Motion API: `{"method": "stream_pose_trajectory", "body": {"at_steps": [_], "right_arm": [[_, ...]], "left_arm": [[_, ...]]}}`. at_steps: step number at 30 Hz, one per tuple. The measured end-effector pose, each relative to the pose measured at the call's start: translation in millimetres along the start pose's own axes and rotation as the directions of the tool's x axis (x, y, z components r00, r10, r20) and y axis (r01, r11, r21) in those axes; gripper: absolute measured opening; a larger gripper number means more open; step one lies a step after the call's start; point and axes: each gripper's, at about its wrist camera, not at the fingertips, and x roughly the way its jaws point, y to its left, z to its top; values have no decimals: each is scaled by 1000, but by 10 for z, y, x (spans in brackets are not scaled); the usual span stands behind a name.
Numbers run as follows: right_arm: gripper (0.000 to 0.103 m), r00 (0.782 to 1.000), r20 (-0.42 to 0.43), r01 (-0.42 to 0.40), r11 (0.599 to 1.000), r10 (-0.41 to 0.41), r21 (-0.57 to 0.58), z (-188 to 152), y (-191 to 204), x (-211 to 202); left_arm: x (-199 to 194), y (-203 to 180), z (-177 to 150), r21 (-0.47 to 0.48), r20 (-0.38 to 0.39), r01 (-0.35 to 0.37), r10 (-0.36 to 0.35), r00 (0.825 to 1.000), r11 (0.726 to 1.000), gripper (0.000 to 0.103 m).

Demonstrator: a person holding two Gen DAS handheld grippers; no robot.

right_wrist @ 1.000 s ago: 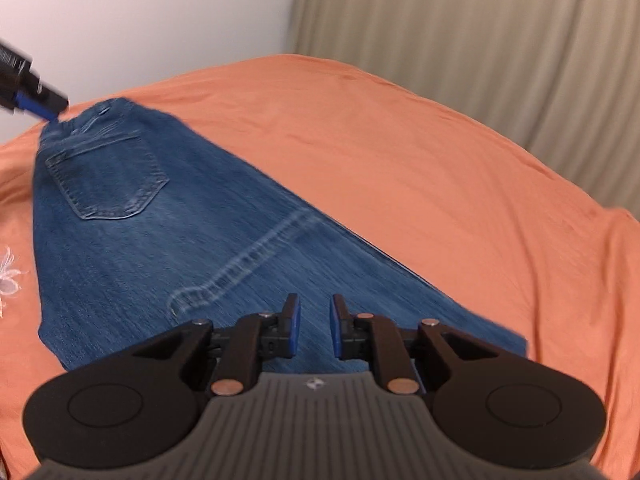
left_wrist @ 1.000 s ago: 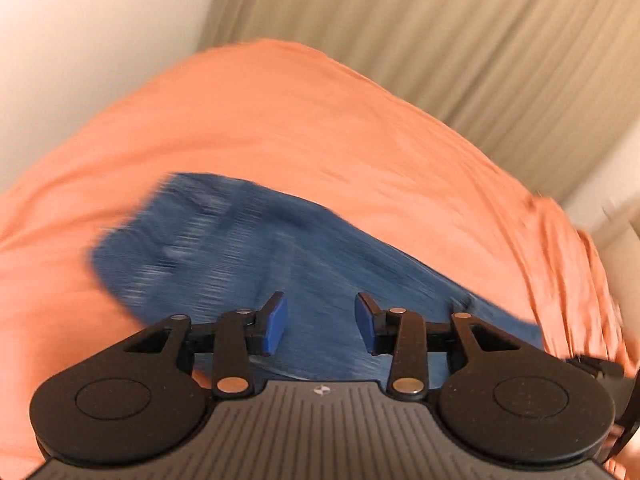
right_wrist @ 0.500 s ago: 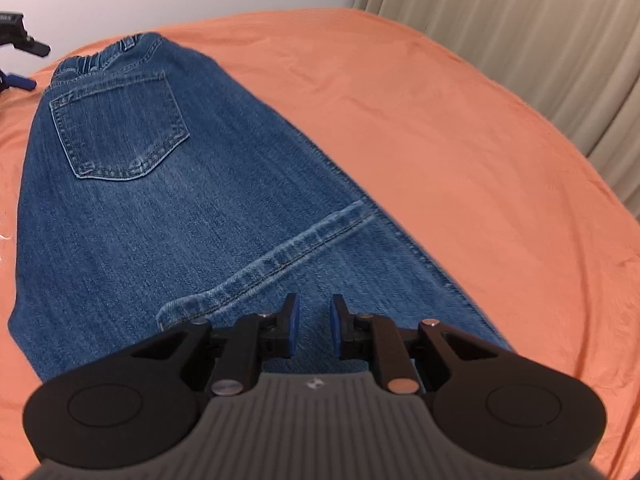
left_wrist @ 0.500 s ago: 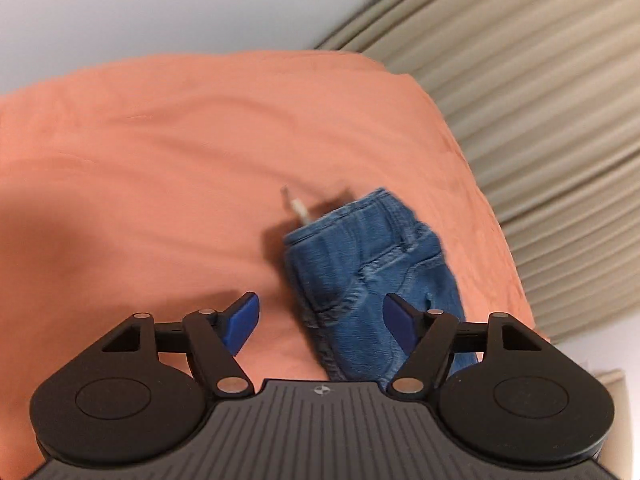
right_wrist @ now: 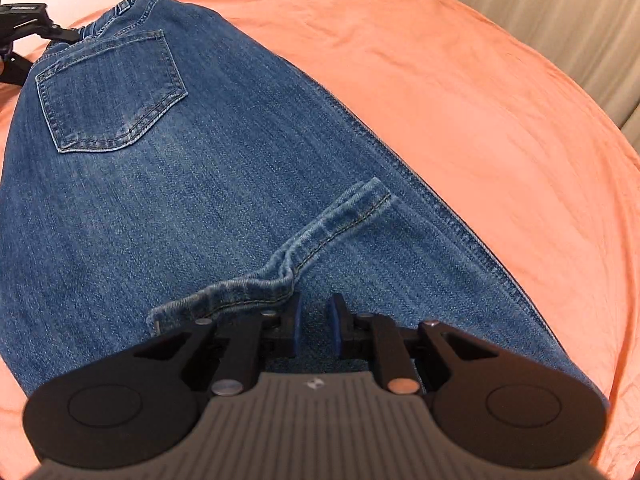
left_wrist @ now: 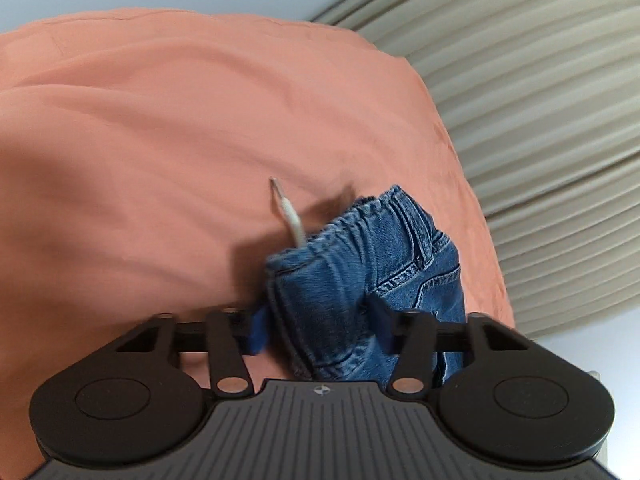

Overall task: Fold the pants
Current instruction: 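Grasp the jeans waistband with the left tool and lift it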

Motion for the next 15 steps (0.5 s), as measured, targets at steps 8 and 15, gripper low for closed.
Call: {"method": "stream_pose_trajectory", "body": {"at_steps": [8,15], "right_arm": [[11,1000,-18,22,1000,-22,10,47,57,19],[11,998,-36,60,998,-60,9,104,140,-10]], "left_arm": [[-136,-195,2,55,34,4,-6,999,998,18],[-506,-951,-142,231,112,43,-71,991,972,18]]}}
